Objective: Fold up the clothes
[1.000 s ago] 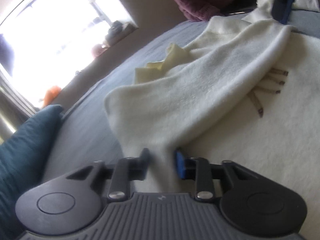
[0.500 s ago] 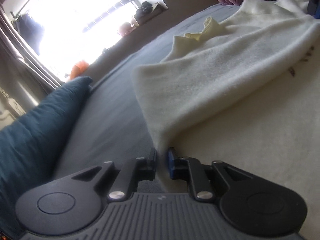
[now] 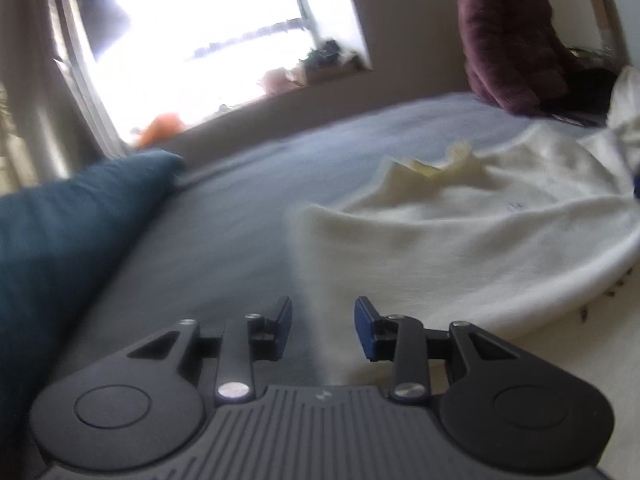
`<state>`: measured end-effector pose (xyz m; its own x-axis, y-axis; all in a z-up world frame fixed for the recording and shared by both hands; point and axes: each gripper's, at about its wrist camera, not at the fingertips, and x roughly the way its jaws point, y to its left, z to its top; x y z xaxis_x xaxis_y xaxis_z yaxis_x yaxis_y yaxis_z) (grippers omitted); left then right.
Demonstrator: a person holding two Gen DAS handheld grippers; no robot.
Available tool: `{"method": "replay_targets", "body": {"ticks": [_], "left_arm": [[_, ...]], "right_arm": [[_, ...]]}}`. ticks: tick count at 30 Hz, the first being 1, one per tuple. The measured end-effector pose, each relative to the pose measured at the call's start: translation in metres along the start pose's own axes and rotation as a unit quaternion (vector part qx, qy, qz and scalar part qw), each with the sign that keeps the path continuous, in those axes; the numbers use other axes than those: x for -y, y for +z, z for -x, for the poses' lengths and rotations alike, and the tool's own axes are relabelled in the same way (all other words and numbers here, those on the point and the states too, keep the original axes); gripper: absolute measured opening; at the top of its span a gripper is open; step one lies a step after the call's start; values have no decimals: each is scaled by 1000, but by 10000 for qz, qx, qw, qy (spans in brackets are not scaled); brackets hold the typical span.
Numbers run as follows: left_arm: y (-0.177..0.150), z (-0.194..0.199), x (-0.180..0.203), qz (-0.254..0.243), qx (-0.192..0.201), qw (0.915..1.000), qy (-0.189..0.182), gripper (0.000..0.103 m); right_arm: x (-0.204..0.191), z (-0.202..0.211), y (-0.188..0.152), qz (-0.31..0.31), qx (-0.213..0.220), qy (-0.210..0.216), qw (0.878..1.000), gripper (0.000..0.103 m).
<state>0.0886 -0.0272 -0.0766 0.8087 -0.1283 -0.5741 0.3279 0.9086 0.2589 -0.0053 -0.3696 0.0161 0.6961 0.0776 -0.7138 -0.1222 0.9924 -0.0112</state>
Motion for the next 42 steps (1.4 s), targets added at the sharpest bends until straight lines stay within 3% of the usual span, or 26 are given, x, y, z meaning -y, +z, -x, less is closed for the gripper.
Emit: {"method": "replay_targets", "body": {"ticks": [2,3,5,8,11,13,17,22,24,25,28,32,36,38,40,42], "left_arm": [[-5,-32,11,163,-517,9985,-34,38],[-9,-34,15,167,-425,9989,53,38],[-12,-32,20,164,-322,9993,112,38],[-3,-25,10,327,-141,9989,-299,39],[13,-31,15,0,16,9994,-340,39],[28,-57,15,-93,-165,9992,-363,40],[58,-111,8,-89,-416,9985,-330,39],[83,-161,-10,660,-621,9955,-269,39],[80,-168,-10,813,-608,9947,-134,39],[78,-171,-9,887,-601,9942,-66,39],[73,-152,3,586,-289,9978,139,41],[68,-111,19,-153,275,9992,227,42],[65,-73,37,-538,507,9973,-40,43],[63,-56,47,-611,536,9964,-237,43],[62,-42,60,-721,545,9947,-500,44],[58,-33,73,-738,409,9925,-888,45]], "right_arm": [[-3,-19,-16,243,-360,-88,9990,16],[-4,-28,-24,364,-540,-132,9978,16],[-1,-27,-29,373,-363,-98,9986,15],[1,-20,-15,219,-340,-120,9991,16],[0,-11,-6,230,35,107,9997,15],[2,-26,-11,312,-327,-4,9990,15],[5,-36,-22,290,-448,-9,9986,15],[2,-18,-13,139,-240,199,9994,16],[8,-31,-21,82,-566,126,9983,15],[14,-34,-25,-120,-510,221,9984,15],[32,-27,-25,-870,-493,491,9938,15],[37,-4,-18,-833,-101,682,9941,17],[46,-26,-29,-704,-544,585,9943,17],[68,-27,-36,-1593,-346,917,9824,17],[100,-20,-44,-2814,-144,1282,9509,18],[133,-8,-56,-3922,194,1500,9074,20]]}}
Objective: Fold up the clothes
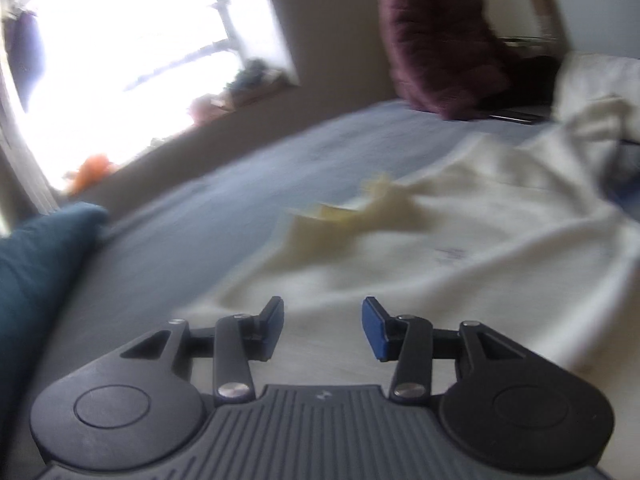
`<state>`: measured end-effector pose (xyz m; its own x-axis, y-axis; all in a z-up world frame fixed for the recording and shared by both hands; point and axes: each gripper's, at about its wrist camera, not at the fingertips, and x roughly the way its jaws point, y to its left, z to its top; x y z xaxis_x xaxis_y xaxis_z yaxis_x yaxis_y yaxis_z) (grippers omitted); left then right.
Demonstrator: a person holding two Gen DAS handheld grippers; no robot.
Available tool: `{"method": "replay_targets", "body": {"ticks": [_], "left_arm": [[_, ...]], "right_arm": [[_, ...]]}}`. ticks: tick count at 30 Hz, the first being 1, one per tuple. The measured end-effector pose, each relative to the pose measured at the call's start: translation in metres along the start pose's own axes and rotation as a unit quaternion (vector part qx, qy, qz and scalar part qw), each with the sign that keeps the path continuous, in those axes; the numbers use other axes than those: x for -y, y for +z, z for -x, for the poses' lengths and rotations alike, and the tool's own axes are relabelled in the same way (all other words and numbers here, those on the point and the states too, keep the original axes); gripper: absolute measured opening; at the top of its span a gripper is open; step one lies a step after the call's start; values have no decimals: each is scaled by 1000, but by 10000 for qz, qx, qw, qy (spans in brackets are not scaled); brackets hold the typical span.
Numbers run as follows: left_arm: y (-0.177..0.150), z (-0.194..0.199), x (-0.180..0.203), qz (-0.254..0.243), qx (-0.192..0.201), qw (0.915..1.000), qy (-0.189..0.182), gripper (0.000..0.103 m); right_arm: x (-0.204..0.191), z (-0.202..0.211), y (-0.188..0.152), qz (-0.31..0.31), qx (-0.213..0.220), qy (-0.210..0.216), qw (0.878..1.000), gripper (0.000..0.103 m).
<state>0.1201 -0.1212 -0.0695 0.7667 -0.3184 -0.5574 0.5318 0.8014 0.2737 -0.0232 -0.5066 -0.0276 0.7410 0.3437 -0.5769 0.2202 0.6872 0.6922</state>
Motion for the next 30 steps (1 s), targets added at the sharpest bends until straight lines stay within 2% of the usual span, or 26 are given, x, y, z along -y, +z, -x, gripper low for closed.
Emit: {"method": "replay_targets", "body": {"ticks": [2,4,7,10,12,13,15,17,19,22,24,28,30], "left_arm": [[-5,6,17,-45,-94,9995,-308,45],[-10,7,31,-134,-178,9981,-568,45],[-17,3,51,-302,-292,9966,-712,45],[-23,-3,64,-378,-412,9961,-679,45],[-23,-3,65,-305,-436,9965,-644,45],[-23,-3,64,-255,-465,9966,-637,45],[-22,-3,63,-161,-520,9966,-619,46],[-21,-1,63,-111,-554,9967,-586,46],[-21,0,63,-71,-570,9968,-556,46],[-21,0,64,-6,-596,9969,-512,46],[-21,-1,65,34,-618,9969,-481,47],[-20,-1,64,109,-647,9968,-461,47],[-21,-2,63,166,-656,9966,-467,47]], "right_arm": [[25,30,14,-544,673,-161,9961,24],[54,59,29,-1091,1281,-487,9845,28],[95,97,46,-1755,2222,-989,9540,30],[124,121,63,-2237,2816,-1247,9247,33],[134,133,74,-2350,3103,-1258,9125,33],[138,136,81,-2349,3149,-1194,9118,33],[142,141,91,-2419,3362,-1188,9024,34],[147,141,100,-2407,3425,-1102,9015,34],[151,131,107,-2382,3270,-1287,9054,36],[160,117,102,-2626,3029,-1337,9063,36],[160,105,99,-2626,2836,-1378,9119,36],[165,92,103,-2634,2868,-1574,9075,35],[161,89,109,-2459,2851,-1676,9112,10]]}}
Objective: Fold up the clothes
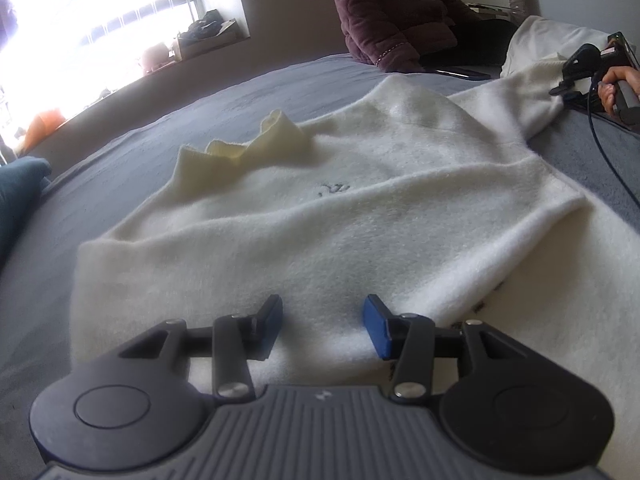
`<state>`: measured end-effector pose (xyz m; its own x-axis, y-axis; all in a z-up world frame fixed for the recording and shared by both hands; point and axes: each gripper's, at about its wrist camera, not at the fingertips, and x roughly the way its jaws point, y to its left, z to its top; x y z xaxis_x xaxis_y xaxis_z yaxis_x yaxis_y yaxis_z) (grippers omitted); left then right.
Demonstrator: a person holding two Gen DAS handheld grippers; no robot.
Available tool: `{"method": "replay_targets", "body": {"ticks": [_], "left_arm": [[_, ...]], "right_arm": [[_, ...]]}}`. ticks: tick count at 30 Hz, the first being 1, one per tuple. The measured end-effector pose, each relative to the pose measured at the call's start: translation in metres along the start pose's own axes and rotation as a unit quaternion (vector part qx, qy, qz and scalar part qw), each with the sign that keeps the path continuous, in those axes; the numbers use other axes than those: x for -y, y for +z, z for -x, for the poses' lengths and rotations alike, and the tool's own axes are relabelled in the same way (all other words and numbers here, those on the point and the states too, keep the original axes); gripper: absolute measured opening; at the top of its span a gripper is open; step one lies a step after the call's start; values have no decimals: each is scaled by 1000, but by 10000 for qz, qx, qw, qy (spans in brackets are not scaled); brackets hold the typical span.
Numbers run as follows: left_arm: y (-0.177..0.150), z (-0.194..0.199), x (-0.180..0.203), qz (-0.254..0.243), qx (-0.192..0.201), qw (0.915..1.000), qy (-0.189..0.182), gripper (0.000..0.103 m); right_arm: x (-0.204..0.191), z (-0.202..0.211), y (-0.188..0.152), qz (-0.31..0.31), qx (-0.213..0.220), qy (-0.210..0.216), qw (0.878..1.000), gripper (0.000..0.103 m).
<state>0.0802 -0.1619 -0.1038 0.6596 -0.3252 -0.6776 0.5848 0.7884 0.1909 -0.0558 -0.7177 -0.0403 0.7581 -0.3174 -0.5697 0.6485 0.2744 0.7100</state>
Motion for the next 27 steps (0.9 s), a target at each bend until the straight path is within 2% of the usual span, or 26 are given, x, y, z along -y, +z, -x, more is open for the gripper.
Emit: {"method": "replay_targets", "body": {"ticks": [4,6,8,10,14,16,18,21,22,23,24,25,27], "left_arm": [[-1,-1,-1,87,16,10000,-3,47],[-2,-1,-1,128,34,9999,10,47],[-2,-1,0,167,54,9998,25,47],[-3,0,-1,201,80,9998,26,47],[-4,2,-4,368,111,9993,-8,48],[-3,7,-9,483,111,9988,0,48],[-5,20,-24,805,113,9967,48,48],[-12,44,-55,1443,78,9895,63,48],[-17,53,-67,1662,45,9861,65,49],[-24,62,-77,1817,-4,9833,65,50],[-32,69,-84,1932,-55,9811,65,50],[-40,76,-92,2047,-107,9788,64,50],[-54,83,-101,2262,-209,9738,55,50]], "right_arm": [[-23,19,-6,390,210,430,9981,8],[-45,39,-10,562,294,906,9939,8],[-79,63,-17,1040,357,1385,9842,8],[-119,91,-28,1552,344,1888,9691,8],[-199,145,-67,2394,185,2914,9260,8],[-236,168,-95,2703,-5,3417,9001,8],[-267,182,-130,3000,-249,3789,8751,8],[-301,190,-198,3590,-810,4053,8368,12],[-302,181,-226,3829,-1153,3948,8272,13],[-303,172,-254,4065,-1510,3816,8163,25],[-303,162,-282,4293,-1864,3675,8037,47],[-304,153,-309,4511,-2214,3527,7894,53],[-283,135,-352,4857,-2787,3013,7718,53]]}}
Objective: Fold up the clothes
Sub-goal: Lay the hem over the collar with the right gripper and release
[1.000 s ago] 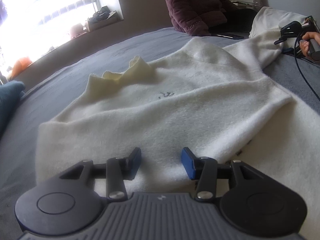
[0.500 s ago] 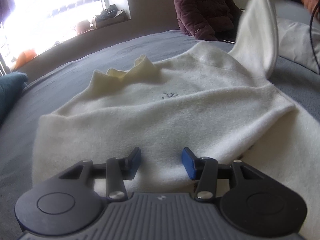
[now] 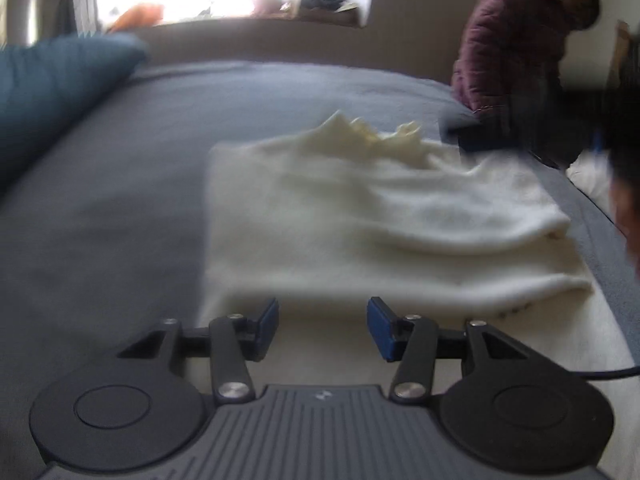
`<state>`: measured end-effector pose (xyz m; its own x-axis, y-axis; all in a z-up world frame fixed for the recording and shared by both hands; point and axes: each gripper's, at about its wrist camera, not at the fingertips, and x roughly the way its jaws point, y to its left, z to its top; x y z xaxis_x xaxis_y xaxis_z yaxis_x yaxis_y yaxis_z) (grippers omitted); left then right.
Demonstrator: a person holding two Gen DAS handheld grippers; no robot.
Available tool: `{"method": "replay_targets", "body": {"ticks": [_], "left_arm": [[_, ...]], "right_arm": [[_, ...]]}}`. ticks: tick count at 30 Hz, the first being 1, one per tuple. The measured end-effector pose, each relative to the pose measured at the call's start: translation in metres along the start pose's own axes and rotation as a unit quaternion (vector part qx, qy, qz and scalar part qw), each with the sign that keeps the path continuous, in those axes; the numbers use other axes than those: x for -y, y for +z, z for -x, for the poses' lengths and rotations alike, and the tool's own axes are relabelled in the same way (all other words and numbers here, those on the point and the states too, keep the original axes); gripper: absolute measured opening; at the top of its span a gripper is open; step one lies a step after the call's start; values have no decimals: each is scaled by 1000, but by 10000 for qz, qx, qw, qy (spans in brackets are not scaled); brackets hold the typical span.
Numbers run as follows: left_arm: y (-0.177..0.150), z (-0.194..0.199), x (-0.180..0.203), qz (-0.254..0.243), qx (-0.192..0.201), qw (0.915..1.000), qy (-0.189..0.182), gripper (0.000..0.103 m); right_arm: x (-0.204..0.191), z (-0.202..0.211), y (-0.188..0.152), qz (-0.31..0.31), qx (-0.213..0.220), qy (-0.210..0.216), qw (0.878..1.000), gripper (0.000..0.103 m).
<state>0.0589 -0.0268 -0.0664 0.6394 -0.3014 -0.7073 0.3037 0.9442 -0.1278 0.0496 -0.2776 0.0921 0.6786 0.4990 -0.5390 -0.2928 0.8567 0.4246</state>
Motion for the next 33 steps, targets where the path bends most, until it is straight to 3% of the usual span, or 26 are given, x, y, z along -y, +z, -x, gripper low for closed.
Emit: {"method": "replay_targets", "body": {"ticks": [2,4,9,14,16,18,21,24,27,28,29,30,33], "left_arm": [[-6,6,-11,183,-40,9998,-36,50],[-10,10,-19,328,-19,9994,-115,50],[3,8,-25,412,215,9985,-292,51],[24,-10,-26,818,410,9950,-397,51],[33,-26,-28,1023,302,9935,-407,51],[42,-43,-27,1042,100,9939,-334,51],[54,-63,-26,925,35,9957,-41,51],[59,-74,-30,1167,96,9931,3,51],[64,-81,-27,1359,184,9906,-9,42],[65,-82,-24,1325,250,9909,29,34],[67,-82,-22,1311,256,9910,46,10],[68,-82,-21,1296,262,9912,63,2],[74,-69,-18,1382,391,9896,75,2]], "right_arm": [[19,-13,-17,-444,-323,108,9984,53],[29,-1,-31,-700,-342,266,9966,53],[62,25,-41,-1057,-199,-273,9938,53],[106,74,-74,-1714,192,-906,9808,53],[116,83,-86,-1951,199,-1079,9746,53],[121,87,-96,-2026,170,-1162,9722,53],[120,91,-103,-1962,101,-1196,9732,53],[118,94,-106,-1881,47,-1159,9753,53],[118,95,-106,-1727,-8,-1157,9782,53],[118,96,-107,-1681,-16,-1184,9786,53],[118,97,-107,-1636,-25,-1212,9791,53],[117,98,-108,-1591,-34,-1239,9795,53],[123,101,-108,-1616,40,-1334,9778,53]]}}
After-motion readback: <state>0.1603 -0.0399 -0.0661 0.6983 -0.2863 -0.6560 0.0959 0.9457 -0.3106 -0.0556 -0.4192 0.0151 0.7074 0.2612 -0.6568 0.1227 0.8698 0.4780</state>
